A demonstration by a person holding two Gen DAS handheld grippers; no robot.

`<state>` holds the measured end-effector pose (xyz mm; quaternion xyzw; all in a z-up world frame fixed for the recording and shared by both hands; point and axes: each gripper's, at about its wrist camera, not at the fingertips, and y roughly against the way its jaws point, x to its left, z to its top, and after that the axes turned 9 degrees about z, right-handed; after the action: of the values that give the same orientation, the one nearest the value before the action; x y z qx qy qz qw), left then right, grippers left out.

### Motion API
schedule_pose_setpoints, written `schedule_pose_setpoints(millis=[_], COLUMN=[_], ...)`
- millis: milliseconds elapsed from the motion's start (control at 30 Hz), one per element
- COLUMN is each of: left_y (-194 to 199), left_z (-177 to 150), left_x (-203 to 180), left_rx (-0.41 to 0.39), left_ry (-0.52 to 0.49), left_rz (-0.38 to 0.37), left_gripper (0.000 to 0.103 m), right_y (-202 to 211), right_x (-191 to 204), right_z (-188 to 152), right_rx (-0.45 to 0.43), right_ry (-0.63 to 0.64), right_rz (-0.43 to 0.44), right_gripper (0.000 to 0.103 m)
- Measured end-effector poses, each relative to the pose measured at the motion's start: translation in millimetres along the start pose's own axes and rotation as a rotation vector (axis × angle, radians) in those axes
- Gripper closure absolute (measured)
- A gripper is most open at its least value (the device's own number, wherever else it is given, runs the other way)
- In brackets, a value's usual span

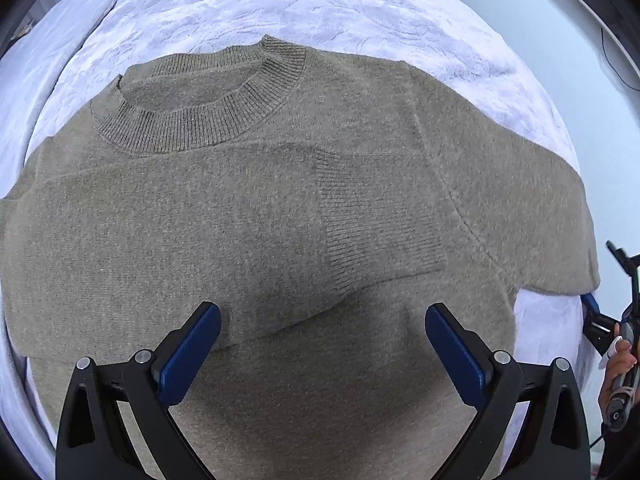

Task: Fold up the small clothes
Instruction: 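Grasp the other sleeve with the right tool and lift it, then fold the held sleeve across the sweater toward the left tool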

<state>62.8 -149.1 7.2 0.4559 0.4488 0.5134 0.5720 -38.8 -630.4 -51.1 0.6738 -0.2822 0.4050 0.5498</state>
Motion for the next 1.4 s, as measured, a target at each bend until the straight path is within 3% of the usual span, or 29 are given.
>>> schedule_pose_setpoints(millis=[33, 67, 100, 167, 400, 567, 767, 867, 1000, 1100, 1133, 1167, 1200, 1233, 1367, 1400], left_y=[1, 3, 3, 5, 6, 7, 2, 2, -3, -9, -10, -10, -11, -10, -9, -8], left_z=[2, 2, 10, 16, 29, 29, 8, 1, -7, -10, -11, -11, -12, -13, -13, -13], left_x=[-1, -1, 3, 10, 48, 90, 146, 172, 196, 207, 211, 215, 219, 222, 233, 236], left_rx=[-0.006, -0.014, -0.02, -0.039, -0.103, -0.127, -0.162, -0.168, -0.167, -0.161, -0.162, -0.165, -0.17, -0.175, -0.198, -0.2], left_ry=[0.001, 0.002, 0.0, -0.001, 0.008, 0.071, 0.141, 0.187, 0.226, 0.233, 0.236, 0.24, 0.248, 0.257, 0.28, 0.286], left_rz=[-0.001, 0.001, 0.004, 0.014, 0.056, 0.07, 0.108, 0.123, 0.137, 0.126, 0.114, 0.103, 0.084, 0.064, -0.076, -0.117], left_gripper=[0.001, 0.001, 0.001, 0.001, 0.001, 0.001, 0.001, 0.001, 0.001, 0.001, 0.001, 0.001, 0.001, 0.001, 0.001, 0.001], right_y=[-1, -4, -6, -7, -19, -56, -119, -158, -197, -216, -216, -214, -208, -207, -208, -214], right_x=[-4, -11, -15, -12, 49, 131, 184, 177, 142, 110, 106, 105, 105, 110, 124, 124], right_z=[3, 7, 7, 6, -23, -81, -199, -265, -321, -328, -323, -317, -309, -300, -271, -263], right_rx=[0.0, 0.011, 0.014, 0.019, 0.165, 0.36, 0.602, 0.741, 0.865, 0.873, 0.86, 0.84, 0.806, 0.767, 0.633, 0.613], right_ry=[-0.039, -0.098, -0.13, -0.118, 0.082, 0.361, 0.686, 0.76, 0.784, 0.722, 0.681, 0.639, 0.61, 0.588, 0.523, 0.482], right_rz=[0.021, 0.051, 0.075, 0.109, 0.261, 0.314, 0.266, 0.217, 0.094, -0.048, -0.052, -0.041, -0.037, -0.015, -0.013, -0.012], right_gripper=[0.05, 0.083, 0.092, 0.094, 0.094, 0.094, 0.094, 0.094, 0.093, 0.09, 0.09, 0.073, 0.049, 0.041, 0.04, 0.046])
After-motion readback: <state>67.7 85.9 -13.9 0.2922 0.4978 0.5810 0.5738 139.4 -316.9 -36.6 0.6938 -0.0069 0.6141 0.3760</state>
